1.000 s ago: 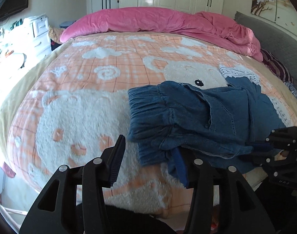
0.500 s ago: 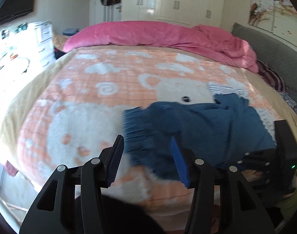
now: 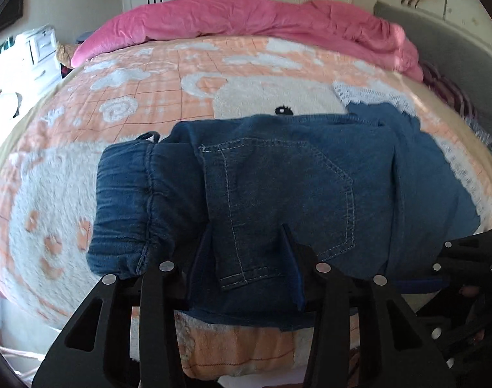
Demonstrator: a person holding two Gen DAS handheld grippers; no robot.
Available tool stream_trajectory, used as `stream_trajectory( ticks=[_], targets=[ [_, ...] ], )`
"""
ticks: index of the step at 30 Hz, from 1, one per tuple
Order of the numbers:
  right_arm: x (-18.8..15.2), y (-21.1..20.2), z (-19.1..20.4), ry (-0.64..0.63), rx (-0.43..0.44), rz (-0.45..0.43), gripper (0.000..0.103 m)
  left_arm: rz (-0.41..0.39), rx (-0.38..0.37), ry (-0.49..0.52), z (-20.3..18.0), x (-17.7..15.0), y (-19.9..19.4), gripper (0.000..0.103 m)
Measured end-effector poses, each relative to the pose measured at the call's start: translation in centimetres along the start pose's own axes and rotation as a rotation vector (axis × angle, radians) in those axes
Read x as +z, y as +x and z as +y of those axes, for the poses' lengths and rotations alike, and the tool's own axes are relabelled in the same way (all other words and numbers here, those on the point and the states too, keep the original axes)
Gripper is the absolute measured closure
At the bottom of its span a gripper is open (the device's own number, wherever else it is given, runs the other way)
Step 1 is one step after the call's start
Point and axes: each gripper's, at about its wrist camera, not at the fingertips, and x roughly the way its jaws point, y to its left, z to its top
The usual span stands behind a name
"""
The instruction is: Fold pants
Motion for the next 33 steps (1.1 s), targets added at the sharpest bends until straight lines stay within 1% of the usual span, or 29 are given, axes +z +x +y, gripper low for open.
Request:
stream_trajectory(
  ticks=[2,3,5,6,8,11,13,14,16,17,20,22,23,24,26,28,30,31,32,33],
  targets=[
    [0.1,-0.8,-0.3,0.021,-0.012,-0.014,0.08,-0.008,-0.019,-0.012,0.6,-0.2,-0.1,0.061],
    [0.3,-1.7,-0.4,0.03,-0.031,-0.037,0.076,-0.008,-0.028,-0.018,0.8,-0.3,-0.1,0.061],
    [0.8,-3.3,-0.6,0.044,-0.059,-0.086,0.072,-0.01,-0.043,-0.026,1.1,-0.3,0.0,0.061],
    [1.3,-4.1,-1.0,0.06,-0.081,-0.119,0.068,-0.014,-0.052,-0.032,1.3,-0.3,0.1,0.061],
    [2.4,-4.7,-1.8,0.092,-0.113,-0.14,0.066,-0.017,-0.066,-0.04,1.3,-0.4,0.1,0.061],
    [4.4,-3.7,-2.9,0.136,-0.131,-0.132,0.066,-0.021,-0.064,-0.037,1.2,-0.4,0.2,0.061],
    [5.1,-2.1,-3.9,0.164,-0.12,-0.1,0.065,-0.025,-0.064,-0.033,1.2,-0.5,0.2,0.061],
    [5.0,-1.2,-4.2,0.177,-0.123,-0.078,0.064,-0.027,-0.069,-0.035,1.2,-0.5,0.1,0.061],
    [3.9,1.2,-4.7,0.205,-0.145,0.0,0.064,-0.03,-0.082,-0.045,1.5,-0.6,0.1,0.061],
    [3.2,2.2,-5.0,0.213,-0.157,0.019,0.064,-0.029,-0.088,-0.046,1.5,-0.6,0.2,0.061],
    [2.7,2.1,-4.7,0.18,-0.161,-0.007,0.064,-0.028,-0.085,-0.046,1.4,-0.5,0.4,0.061],
    [3.0,1.1,-4.9,0.204,-0.129,-0.026,0.064,-0.034,-0.094,-0.052,1.5,-0.5,0.3,0.061],
    [3.1,0.1,-5.2,0.219,-0.114,-0.051,0.063,-0.045,-0.102,-0.057,1.6,-0.4,0.0,0.061],
    [3.3,-1.3,-5.5,0.229,-0.109,-0.094,0.061,-0.063,-0.111,-0.06,1.6,-0.4,-0.4,0.06],
    [3.4,-3.7,-6.4,0.248,-0.141,-0.141,0.057,-0.097,-0.119,-0.059,1.5,-0.2,-1.9,0.054],
    [3.0,-5.6,-7.8,0.283,-0.177,-0.177,0.056,-0.116,-0.116,-0.045,1.0,0.1,-3.4,0.049],
    [2.4,-7.6,-9.5,0.329,-0.217,-0.215,0.053,-0.157,-0.122,-0.005,-0.1,0.6,-5.3,0.047],
    [2.2,-8.3,-10.3,0.347,-0.243,-0.226,0.052,-0.18,-0.11,0.022,-0.9,0.8,-6.2,0.044],
    [2.0,-8.9,-11.0,0.36,-0.273,-0.235,0.05,-0.193,-0.104,0.039,-1.4,0.9,-6.7,0.041],
    [1.8,-9.3,-11.5,0.369,-0.289,-0.243,0.049,-0.202,-0.105,0.058,-2.2,1.1,-7.3,0.041]
  ],
)
